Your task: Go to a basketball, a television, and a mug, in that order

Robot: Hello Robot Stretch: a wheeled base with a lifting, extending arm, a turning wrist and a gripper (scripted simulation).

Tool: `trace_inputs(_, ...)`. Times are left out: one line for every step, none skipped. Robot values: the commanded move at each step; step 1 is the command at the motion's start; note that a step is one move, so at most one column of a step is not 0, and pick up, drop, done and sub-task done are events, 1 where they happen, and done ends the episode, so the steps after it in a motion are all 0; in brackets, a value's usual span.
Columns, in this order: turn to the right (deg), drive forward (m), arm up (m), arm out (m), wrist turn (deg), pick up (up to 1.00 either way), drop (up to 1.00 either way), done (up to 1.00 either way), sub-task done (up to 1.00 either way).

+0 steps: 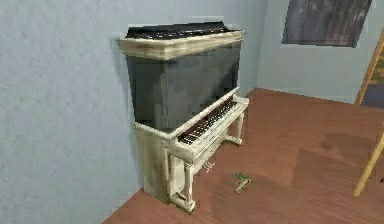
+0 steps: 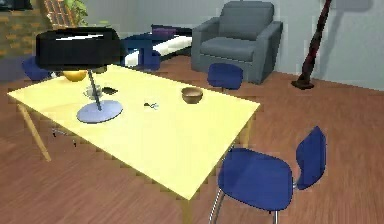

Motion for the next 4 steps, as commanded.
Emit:
trace_inputs(30.0,0.00,0.00,0.00,0.0,0.00,0.00,0.00,0.00)
trace_inputs(0.0,1.00,0.00,0.00,0.0,0.00,0.00,0.00,0.00)
trace_inputs(3.0,0.00,0.00,0.00,0.0,0.00,0.00,0.00,0.00)
trace_inputs(0.0,1.00,0.00,0.00,0.0,0.00,0.00,0.00,0.00)
